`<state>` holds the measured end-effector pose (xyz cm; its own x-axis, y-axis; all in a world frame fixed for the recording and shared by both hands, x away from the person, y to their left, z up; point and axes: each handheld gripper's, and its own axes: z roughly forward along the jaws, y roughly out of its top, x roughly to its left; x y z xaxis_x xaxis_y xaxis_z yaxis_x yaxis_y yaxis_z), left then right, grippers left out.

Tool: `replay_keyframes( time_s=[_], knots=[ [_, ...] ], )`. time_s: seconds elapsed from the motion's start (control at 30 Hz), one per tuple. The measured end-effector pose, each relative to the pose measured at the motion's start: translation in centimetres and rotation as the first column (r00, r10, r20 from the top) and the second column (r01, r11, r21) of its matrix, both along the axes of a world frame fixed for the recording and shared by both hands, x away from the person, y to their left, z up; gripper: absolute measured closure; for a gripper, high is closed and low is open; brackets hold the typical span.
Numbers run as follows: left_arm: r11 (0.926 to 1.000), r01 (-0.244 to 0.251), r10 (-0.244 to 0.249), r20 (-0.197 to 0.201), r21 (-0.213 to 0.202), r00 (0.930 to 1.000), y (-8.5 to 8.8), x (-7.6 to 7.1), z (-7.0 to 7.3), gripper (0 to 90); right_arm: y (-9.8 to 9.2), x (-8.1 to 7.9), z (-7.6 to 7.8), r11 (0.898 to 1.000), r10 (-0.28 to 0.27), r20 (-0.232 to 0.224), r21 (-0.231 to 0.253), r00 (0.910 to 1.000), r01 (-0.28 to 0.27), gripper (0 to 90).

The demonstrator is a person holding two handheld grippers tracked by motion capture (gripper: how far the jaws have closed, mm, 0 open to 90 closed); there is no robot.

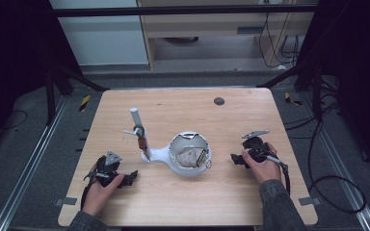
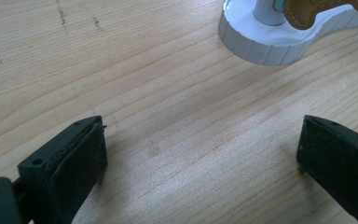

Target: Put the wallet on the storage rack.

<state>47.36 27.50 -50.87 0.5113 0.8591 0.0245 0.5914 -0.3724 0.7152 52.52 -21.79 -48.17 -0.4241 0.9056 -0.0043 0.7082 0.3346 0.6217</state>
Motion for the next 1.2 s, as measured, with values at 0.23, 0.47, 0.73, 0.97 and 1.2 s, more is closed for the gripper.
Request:
replay_keyframes(
  time_s=[0.23, 0.47, 0.73, 0.97, 1.2],
  knots=[
    [1.0, 0.0, 0.0, 0.0, 0.0, 1.0, 0.0, 0.0, 0.0, 0.7, -0.3, 0.4, -0.8, 0.999, -0.039, 0.003, 0.007, 0.9992, 0.039, 8.0],
    [1.0, 0.0, 0.0, 0.0, 0.0, 1.0, 0.0, 0.0, 0.0, 0.7, -0.6, 0.8, -1.3, 0.998, -0.069, 0.013, 0.012, 0.9976, 0.068, 7.6],
    [1.0, 0.0, 0.0, 0.0, 0.0, 1.0, 0.0, 0.0, 0.0, 0.7, -0.9, 1.2, -1.7, 0.996, -0.09, 0.018, 0.029, 0.9957, 0.09, 7.2],
    [1.0, 0.0, 0.0, -0.001, 0.0, 1.0, 0.0, 0.0, 0.0, 0.7, -0.8, 1.2, -2.0, 0.993, -0.107, 0.023, 0.042, 0.994, 0.106, 6.4],
    [1.0, 0.0, 0.0, -0.001, 0.0, 1.0, 0.0, 0.0, 0.0, 0.7, -0.8, 0.7, -2.7, 0.991, -0.128, 0.097, 0.054, 0.9871, 0.123, 4.4]
  ],
)
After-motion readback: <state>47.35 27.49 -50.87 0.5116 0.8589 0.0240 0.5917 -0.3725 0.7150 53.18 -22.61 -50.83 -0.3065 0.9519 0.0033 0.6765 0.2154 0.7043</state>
